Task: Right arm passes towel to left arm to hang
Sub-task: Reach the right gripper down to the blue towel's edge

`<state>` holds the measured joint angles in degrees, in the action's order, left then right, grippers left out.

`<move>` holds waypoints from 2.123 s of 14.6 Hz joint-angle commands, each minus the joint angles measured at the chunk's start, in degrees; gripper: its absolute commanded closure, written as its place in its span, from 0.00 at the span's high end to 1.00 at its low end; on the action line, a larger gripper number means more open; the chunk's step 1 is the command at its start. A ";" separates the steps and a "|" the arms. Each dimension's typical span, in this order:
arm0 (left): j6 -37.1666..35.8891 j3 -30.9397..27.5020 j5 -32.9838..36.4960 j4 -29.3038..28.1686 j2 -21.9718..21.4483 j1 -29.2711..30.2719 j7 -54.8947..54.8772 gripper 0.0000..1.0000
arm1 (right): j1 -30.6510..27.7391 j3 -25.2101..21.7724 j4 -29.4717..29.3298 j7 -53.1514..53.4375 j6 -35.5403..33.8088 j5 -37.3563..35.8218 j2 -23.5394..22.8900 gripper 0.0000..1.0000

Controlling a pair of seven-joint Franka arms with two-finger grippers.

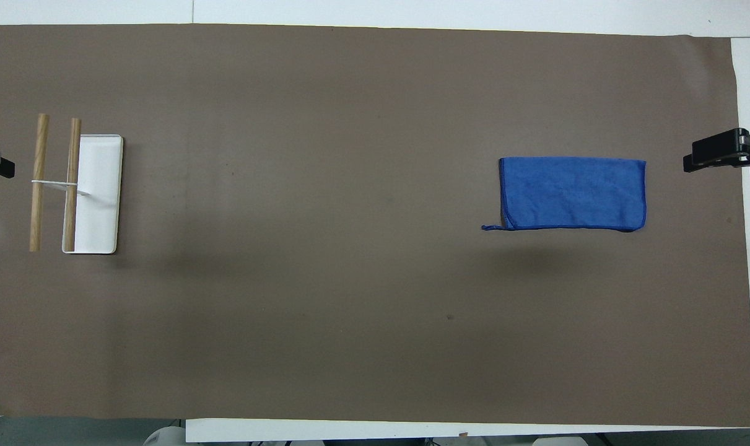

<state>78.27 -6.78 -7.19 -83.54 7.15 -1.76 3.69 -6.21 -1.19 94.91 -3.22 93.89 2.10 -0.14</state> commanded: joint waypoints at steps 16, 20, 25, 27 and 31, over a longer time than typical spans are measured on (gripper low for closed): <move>3.55 1.24 0.77 -4.43 -2.66 0.70 0.88 1.00 | -0.99 -0.92 18.96 -6.18 25.86 -0.34 -4.52 0.99; 4.79 1.24 0.77 -5.75 -3.19 0.70 0.88 1.00 | -0.99 -0.75 28.13 -7.67 40.65 -0.25 -4.43 0.98; 4.61 1.60 0.77 -5.66 -3.19 0.70 0.88 1.00 | -1.34 -0.75 29.19 -9.42 41.64 4.57 -6.80 0.94; 4.09 1.77 0.77 -5.32 -3.19 0.70 0.70 1.00 | -2.22 -0.83 29.19 -12.49 42.16 7.82 -8.73 0.94; 3.73 2.04 1.03 -5.14 -3.11 0.70 0.62 1.00 | -1.70 -0.66 29.02 -17.25 48.65 7.93 -12.77 0.87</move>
<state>81.41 -5.67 -7.19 -86.66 5.87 -1.76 3.74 -7.67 -2.59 123.87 -17.56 139.60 8.90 -11.04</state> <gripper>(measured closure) 0.000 0.101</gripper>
